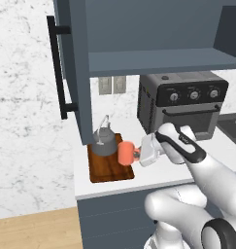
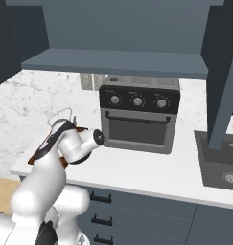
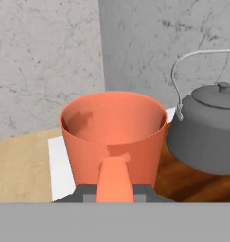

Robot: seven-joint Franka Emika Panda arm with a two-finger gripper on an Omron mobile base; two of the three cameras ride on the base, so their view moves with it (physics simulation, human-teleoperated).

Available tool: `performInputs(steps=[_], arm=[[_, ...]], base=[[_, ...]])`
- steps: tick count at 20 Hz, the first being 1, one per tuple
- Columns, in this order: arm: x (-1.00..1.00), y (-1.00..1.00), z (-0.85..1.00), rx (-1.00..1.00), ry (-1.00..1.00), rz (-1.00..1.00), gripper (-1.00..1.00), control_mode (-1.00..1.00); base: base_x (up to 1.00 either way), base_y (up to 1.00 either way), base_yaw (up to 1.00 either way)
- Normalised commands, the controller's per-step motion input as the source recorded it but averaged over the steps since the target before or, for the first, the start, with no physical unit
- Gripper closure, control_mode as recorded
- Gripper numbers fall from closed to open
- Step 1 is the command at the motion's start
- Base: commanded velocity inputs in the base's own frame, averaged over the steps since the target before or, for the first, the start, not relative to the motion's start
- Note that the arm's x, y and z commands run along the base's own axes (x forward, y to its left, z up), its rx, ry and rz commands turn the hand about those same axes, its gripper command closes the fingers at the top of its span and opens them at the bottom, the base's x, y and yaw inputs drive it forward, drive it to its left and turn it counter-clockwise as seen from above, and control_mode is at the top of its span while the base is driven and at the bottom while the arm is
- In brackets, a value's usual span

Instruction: Pick the kettle from the counter and place it on the tray. Then pick the mug from the cabinet and place it on the tray. Then close the cabinet doors.

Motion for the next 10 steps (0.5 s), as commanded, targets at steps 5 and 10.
performInputs(steps=[5, 10], arm=[[0.14, 0.05, -0.21, 0.00, 0.00, 0.03, 1.00, -1.00], [0.10, 0.07, -0.28, 0.00, 0.00, 0.02, 1.00, -1.00]], base=[[0.00, 0.00, 0.00], [0.00, 0.00, 0.00]])
